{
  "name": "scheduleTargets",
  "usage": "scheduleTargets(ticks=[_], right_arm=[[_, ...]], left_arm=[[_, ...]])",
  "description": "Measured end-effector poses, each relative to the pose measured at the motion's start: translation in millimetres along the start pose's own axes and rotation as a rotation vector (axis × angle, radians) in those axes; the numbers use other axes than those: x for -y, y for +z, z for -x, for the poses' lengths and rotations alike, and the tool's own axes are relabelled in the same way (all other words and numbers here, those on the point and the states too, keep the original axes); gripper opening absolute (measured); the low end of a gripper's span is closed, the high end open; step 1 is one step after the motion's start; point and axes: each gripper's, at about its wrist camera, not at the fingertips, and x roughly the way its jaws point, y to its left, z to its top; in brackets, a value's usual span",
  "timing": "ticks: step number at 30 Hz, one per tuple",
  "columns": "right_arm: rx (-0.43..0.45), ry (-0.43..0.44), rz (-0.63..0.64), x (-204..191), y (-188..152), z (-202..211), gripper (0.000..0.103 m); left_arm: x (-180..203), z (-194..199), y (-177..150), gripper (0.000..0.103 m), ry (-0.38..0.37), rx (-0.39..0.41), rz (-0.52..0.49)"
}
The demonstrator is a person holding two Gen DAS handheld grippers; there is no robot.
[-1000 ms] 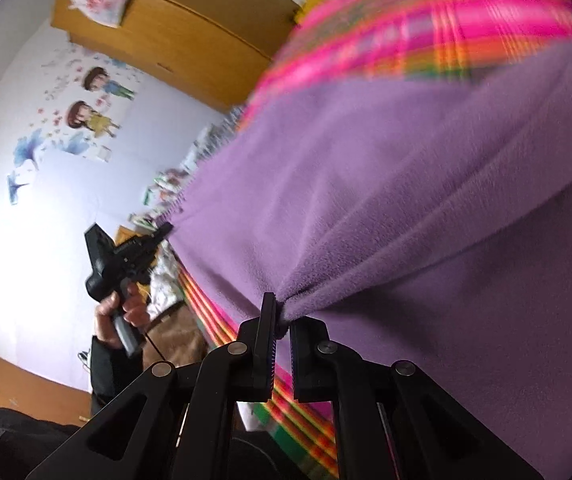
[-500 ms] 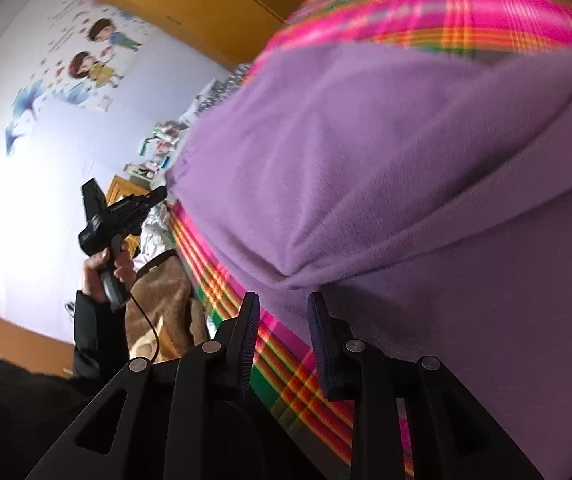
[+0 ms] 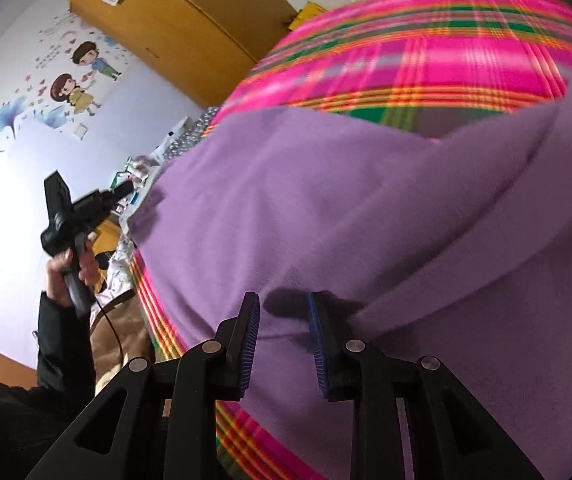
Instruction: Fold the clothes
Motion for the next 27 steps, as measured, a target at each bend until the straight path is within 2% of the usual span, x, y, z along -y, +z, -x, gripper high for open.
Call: scheduleTargets(ticks=[3,8,15,25,26,27], right_arm=[[0.009,0.01,-0.005,0.2,0.0,1.6,0.027],[0.022,0.018,0.003,-6.5,7.4,-2.8,0.027],[0.036,0.029,0.0,-11.6,13.8,2.1,0.027],[0.021,0.028,-0.021,-6.7,15.8,-3.5,0.027],[0.021,0.027,-0.022,-6.5,15.7,-3.8,0.027],[0.021,0.027,-0.024,-6.2,15.5,-4.3,0.026]], left_arm=[[-3.4,-17.4,11.7,0.023,0.011,-0.018,-0.018],[0.2,-37.5,15.5,0.024,0.021,-0.047,-0.069],[5.4,-65.4,20.5,0.031,0.034,-0.089,-0.141],[5.6,-81.2,21.6,0.034,0.016,-0.151,-0.199],[5.1,-81.2,21.8,0.033,0.014,-0.151,-0.195],[3.7,-81.2,22.0,0.028,0.018,-0.149,-0.186]])
